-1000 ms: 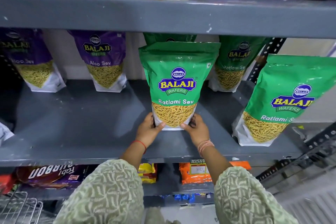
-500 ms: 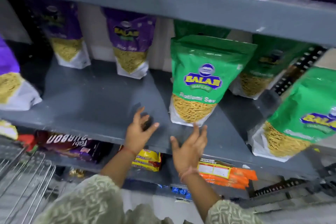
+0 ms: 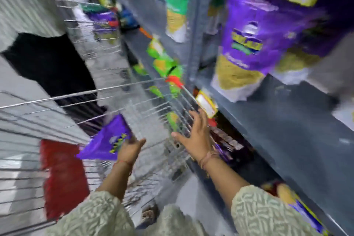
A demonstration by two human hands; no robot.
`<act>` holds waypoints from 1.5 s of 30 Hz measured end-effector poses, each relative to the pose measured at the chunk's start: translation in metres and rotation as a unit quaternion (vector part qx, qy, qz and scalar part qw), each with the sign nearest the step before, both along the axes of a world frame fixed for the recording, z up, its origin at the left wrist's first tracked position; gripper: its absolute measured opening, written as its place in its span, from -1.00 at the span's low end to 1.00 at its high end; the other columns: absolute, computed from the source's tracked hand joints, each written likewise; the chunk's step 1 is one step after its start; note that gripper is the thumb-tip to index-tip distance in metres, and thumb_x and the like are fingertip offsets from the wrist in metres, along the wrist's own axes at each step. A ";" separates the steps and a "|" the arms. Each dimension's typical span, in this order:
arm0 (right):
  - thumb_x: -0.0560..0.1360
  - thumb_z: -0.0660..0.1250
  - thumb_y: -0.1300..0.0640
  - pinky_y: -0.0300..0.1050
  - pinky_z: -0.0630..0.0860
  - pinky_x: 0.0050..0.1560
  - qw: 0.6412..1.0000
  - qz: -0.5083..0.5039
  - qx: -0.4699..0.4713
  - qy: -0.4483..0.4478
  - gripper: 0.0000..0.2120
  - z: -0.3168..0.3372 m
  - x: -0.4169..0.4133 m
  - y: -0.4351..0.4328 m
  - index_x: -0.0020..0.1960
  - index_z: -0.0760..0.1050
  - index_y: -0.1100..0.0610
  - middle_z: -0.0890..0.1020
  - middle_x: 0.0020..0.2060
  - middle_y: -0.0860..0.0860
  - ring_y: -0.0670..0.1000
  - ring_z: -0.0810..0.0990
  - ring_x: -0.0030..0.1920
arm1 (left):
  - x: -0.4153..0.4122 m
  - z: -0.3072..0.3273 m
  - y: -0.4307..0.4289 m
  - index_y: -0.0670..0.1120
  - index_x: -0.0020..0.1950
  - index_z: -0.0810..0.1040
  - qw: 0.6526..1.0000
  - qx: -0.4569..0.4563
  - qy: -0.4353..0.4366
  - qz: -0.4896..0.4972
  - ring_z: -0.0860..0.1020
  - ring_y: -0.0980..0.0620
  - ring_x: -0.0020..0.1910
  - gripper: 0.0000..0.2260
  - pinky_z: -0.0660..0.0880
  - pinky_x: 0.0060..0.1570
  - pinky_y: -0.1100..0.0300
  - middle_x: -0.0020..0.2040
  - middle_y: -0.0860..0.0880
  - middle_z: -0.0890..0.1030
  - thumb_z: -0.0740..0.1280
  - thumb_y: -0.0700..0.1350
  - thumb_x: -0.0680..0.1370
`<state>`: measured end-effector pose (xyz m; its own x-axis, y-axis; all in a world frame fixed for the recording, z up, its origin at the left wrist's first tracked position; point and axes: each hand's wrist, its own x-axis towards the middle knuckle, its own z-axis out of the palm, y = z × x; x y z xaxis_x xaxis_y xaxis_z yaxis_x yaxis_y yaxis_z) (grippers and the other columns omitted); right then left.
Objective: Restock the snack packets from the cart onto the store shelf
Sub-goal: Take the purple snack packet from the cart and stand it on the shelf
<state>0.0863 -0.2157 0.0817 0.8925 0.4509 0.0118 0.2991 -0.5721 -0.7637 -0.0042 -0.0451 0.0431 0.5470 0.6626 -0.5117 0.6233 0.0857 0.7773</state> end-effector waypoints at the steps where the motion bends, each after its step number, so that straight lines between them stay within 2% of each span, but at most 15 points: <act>1: 0.27 0.50 0.03 -0.19 0.02 0.40 0.999 0.027 -0.022 0.019 -0.21 -0.007 0.007 0.021 0.34 0.20 0.27 0.17 0.40 0.30 0.21 0.12 0.45 | -0.006 -0.005 0.013 -0.29 -0.01 0.52 0.999 -0.051 0.011 0.008 0.51 -0.19 0.06 -0.80 0.42 -0.03 0.10 0.06 -0.35 0.56 0.31 -0.16 0.49; 4: 0.24 0.53 0.02 -0.12 0.05 0.44 0.986 0.112 -0.083 0.093 -0.11 -0.034 0.024 0.088 0.40 0.11 0.19 0.08 0.46 0.23 0.16 0.08 0.48 | -0.028 -0.027 0.050 -0.34 0.11 0.49 0.987 -0.135 0.067 0.058 0.43 -0.13 0.00 -0.68 0.45 -0.18 0.21 0.17 -0.31 0.52 0.36 -0.23 0.41; 7: 0.27 0.51 0.10 -0.21 0.04 0.37 0.963 0.176 -0.147 0.138 -0.13 -0.052 0.039 0.129 0.41 0.08 0.21 0.09 0.46 0.23 0.14 0.06 0.48 | -0.037 -0.051 0.072 -0.38 0.26 0.37 0.975 -0.175 0.076 0.115 0.32 -0.01 0.08 -0.64 0.28 0.27 -0.04 0.11 -0.38 0.58 0.26 -0.36 0.48; 8: 0.29 0.50 0.12 -0.21 0.08 0.34 0.952 0.199 -0.174 0.153 -0.15 -0.056 0.044 0.142 0.41 0.08 0.22 0.12 0.45 0.24 0.15 0.10 0.47 | -0.041 -0.057 0.079 -0.38 0.28 0.34 0.973 -0.179 0.073 0.123 0.32 0.00 0.12 -0.64 0.22 0.33 -0.03 0.07 -0.38 0.60 0.23 -0.36 0.49; 11: 0.32 0.47 0.13 -0.20 0.16 0.32 0.919 0.261 -0.236 0.179 -0.17 -0.074 0.059 0.176 0.42 0.08 0.24 0.19 0.43 0.25 0.14 0.21 0.43 | -0.040 -0.067 0.092 -0.37 0.31 0.30 0.958 -0.219 0.069 0.170 0.36 -0.10 0.30 -0.60 0.23 0.32 0.02 0.37 -0.34 0.36 0.25 -0.33 0.50; 15: 0.30 0.48 0.20 -0.13 0.27 0.31 0.885 0.314 -0.286 0.190 -0.20 -0.113 0.072 0.217 0.40 0.12 0.25 0.32 0.38 0.24 0.16 0.33 0.37 | -0.048 -0.140 0.108 -0.23 0.34 0.28 0.952 -0.203 0.061 0.220 0.48 -0.08 0.14 -0.08 0.39 0.16 0.11 0.30 -0.29 0.47 0.53 -0.03 0.05; 20: 0.32 0.44 0.23 -0.07 0.37 0.21 0.871 0.338 -0.291 0.205 -0.26 -0.151 0.065 0.248 0.40 0.15 0.18 0.41 0.32 0.26 0.21 0.42 0.30 | -0.039 -0.164 0.126 -0.18 0.16 0.42 0.927 -0.240 0.109 0.266 0.49 -0.08 0.13 -0.43 0.46 0.19 0.04 0.16 -0.18 0.50 0.51 -0.15 0.21; 23: 0.39 0.35 0.25 -0.06 0.41 0.12 0.893 0.314 -0.258 0.195 -0.51 -0.155 0.055 0.256 0.28 0.32 0.24 0.51 0.23 0.28 0.25 0.47 0.24 | -0.035 -0.164 0.131 -0.07 -0.13 0.39 0.926 -0.223 0.082 0.293 0.55 0.12 -0.21 -0.75 0.50 -0.28 0.29 -0.06 -0.13 0.47 0.38 -0.34 0.38; 26: 0.42 0.34 0.27 -0.09 0.42 0.08 0.916 0.276 -0.214 0.199 -0.66 -0.155 0.050 0.254 0.18 0.45 0.24 0.58 0.15 0.24 0.20 0.52 0.18 | -0.034 -0.176 0.127 -0.15 -0.04 0.43 0.930 -0.174 0.037 0.322 0.40 0.29 -0.66 -0.81 0.30 -0.66 0.41 -0.31 -0.08 0.46 0.31 -0.37 0.43; 31: 0.41 0.36 0.26 -0.09 0.39 0.21 0.924 0.167 -0.114 0.324 -0.66 -0.150 0.042 0.223 0.17 0.45 0.19 0.56 0.05 0.09 0.12 0.50 0.18 | -0.035 -0.159 0.129 -0.20 -0.04 0.50 0.946 -0.137 -0.068 0.285 0.55 0.19 -0.36 -0.72 0.45 -0.04 0.09 -0.29 -0.02 0.62 0.42 -0.18 0.29; 35: 0.45 0.32 0.23 0.04 0.40 0.26 0.926 0.122 0.005 0.357 -0.70 -0.125 0.033 0.196 0.09 0.41 -0.05 0.56 0.06 -0.02 0.06 0.49 0.18 | -0.021 -0.102 0.128 -0.01 -0.04 0.51 0.968 -0.095 -0.118 0.202 0.55 0.40 -0.30 -0.70 0.51 -0.11 0.29 -0.29 0.25 0.66 0.38 0.06 0.29; 37: 0.45 0.31 0.26 -0.05 0.48 0.14 0.921 0.092 0.104 0.364 -0.75 -0.101 0.027 0.183 0.01 0.44 -0.06 0.60 0.00 -0.07 -0.06 0.57 0.06 | -0.007 -0.066 0.122 0.01 -0.03 0.48 0.967 -0.065 -0.174 0.177 0.54 0.42 -0.28 -0.88 0.50 -0.11 0.34 -0.25 0.23 0.65 0.33 -0.12 0.46; 41: 0.36 0.41 0.08 -0.28 0.52 -0.04 0.931 0.008 0.248 0.269 -0.77 -0.047 0.023 0.150 -0.03 0.48 -0.12 0.66 -0.13 -0.16 -0.15 0.61 -0.08 | 0.018 0.003 0.108 -0.06 -0.02 0.46 0.959 0.015 -0.270 0.086 0.50 0.48 -0.31 -0.85 0.42 -0.22 0.56 -0.17 0.10 0.56 0.23 -0.30 0.51; 43: 0.33 0.42 0.02 -0.24 0.52 -0.06 0.936 -0.038 0.295 0.190 -0.76 -0.017 0.025 0.127 -0.03 0.48 -0.10 0.66 -0.20 -0.14 -0.09 0.59 -0.12 | 0.030 0.035 0.096 -0.09 -0.03 0.53 0.951 0.035 -0.306 0.007 0.48 0.49 -0.33 -0.91 0.41 -0.23 0.57 -0.25 0.21 0.60 0.32 -0.19 0.48; 45: 0.37 0.38 0.09 -0.28 0.47 -0.18 0.939 -0.082 0.311 0.124 -0.84 0.013 0.029 0.101 -0.08 0.46 -0.03 0.62 -0.36 -0.15 -0.16 0.54 -0.26 | 0.044 0.063 0.082 0.09 -0.13 0.57 0.947 0.034 -0.314 -0.064 0.49 0.45 -0.30 -0.90 0.49 -0.13 0.39 -0.33 0.34 0.63 0.34 0.04 0.38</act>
